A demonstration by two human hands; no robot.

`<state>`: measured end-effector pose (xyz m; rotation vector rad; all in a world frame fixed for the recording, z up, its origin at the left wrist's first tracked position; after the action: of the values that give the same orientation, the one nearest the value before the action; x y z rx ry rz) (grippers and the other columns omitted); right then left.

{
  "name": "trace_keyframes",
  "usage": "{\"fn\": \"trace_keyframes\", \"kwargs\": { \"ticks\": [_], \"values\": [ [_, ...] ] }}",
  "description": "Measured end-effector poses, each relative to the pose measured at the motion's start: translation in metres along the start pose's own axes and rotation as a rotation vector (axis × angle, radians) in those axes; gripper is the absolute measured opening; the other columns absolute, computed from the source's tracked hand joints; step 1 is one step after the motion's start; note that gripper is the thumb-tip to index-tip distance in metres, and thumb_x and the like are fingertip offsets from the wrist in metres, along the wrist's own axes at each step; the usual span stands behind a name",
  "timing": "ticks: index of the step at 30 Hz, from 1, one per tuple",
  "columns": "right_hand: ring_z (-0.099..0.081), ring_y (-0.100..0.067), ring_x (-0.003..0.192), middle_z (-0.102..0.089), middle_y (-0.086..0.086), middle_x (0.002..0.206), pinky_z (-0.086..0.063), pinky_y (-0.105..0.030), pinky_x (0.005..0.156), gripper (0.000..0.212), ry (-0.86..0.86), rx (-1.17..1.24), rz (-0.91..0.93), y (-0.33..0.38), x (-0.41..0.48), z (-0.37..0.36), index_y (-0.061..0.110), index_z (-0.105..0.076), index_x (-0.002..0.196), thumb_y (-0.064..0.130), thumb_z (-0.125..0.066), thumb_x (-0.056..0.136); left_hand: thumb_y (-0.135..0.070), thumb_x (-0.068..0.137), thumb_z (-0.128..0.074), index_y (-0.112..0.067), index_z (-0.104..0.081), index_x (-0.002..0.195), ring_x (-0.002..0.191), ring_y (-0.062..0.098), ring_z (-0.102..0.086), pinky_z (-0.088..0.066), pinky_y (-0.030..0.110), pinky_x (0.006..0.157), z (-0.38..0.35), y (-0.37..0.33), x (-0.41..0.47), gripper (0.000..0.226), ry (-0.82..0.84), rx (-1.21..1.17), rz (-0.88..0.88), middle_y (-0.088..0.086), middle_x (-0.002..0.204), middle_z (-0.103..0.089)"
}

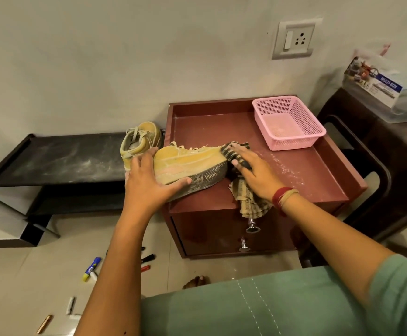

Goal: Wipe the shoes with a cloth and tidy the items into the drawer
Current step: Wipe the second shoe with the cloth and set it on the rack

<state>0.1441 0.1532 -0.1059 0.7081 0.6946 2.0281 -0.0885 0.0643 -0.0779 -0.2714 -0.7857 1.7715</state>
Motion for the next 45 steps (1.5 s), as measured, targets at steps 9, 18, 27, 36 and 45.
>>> {"fn": "trace_keyframes", "kwargs": {
  "ticks": [9,18,27,36,45],
  "values": [
    [-0.041,-0.022,0.13,-0.051,-0.003,0.136,-0.034,-0.033,0.107,0.042,-0.119,0.053,-0.009,0.011,0.0,0.01,0.019,-0.048,0.134,0.036,-0.042,0.096,-0.084,0.046,-0.058,-0.027,-0.034,0.141,0.127,0.024,-0.04,-0.036,0.054,0.106,0.001,0.002,0.001,0.113,0.006,0.001,-0.012,0.003,0.138,-0.035],
    [-0.036,-0.013,0.132,-0.047,-0.005,0.139,-0.026,-0.03,0.113,0.04,-0.091,0.155,-0.031,-0.012,0.008,0.001,0.012,-0.046,0.135,0.026,-0.044,0.097,-0.082,0.047,-0.06,-0.028,-0.036,0.14,0.125,0.022,-0.041,-0.039,0.049,0.103,0.003,0.0,0.001,0.11,-0.013,0.034,-0.063,0.0,0.134,-0.039],
    [-0.03,-0.014,0.137,-0.041,0.005,0.143,-0.022,-0.031,0.114,0.042,-0.046,0.043,0.115,-0.005,0.002,-0.005,0.019,-0.044,0.137,0.03,-0.043,0.096,-0.073,0.05,-0.068,-0.026,-0.037,0.139,0.122,0.018,-0.041,-0.04,0.04,0.095,0.004,-0.006,-0.001,0.106,-0.021,0.04,-0.111,0.0,0.135,-0.039],
    [-0.045,-0.01,0.12,-0.055,-0.002,0.127,-0.036,-0.034,0.108,0.035,-0.194,0.216,-0.071,-0.023,0.008,0.007,0.011,-0.053,0.129,0.024,-0.045,0.098,-0.08,0.049,-0.062,-0.029,-0.037,0.138,0.124,0.019,-0.04,-0.04,0.05,0.102,0.005,-0.005,-0.003,0.106,-0.027,0.019,-0.127,-0.004,0.133,-0.038],
    [-0.041,-0.01,0.123,-0.05,0.006,0.127,-0.031,-0.015,0.103,0.036,-0.182,0.225,0.051,0.0,0.008,0.0,0.012,-0.052,0.129,0.027,-0.043,0.098,-0.078,0.051,-0.065,-0.029,-0.036,0.136,0.116,0.009,-0.037,-0.044,0.044,0.097,0.006,-0.009,-0.006,0.102,-0.022,-0.021,-0.168,-0.014,0.122,-0.029]
  ]
}}
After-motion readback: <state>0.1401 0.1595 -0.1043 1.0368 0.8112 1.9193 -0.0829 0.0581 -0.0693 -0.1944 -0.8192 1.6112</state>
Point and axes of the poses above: each hand's wrist, its own x-axis towards the middle knuckle, its own z-axis out of the back of the hand, y = z × x, the point moved 9 cm from there along x, towards the middle knuckle
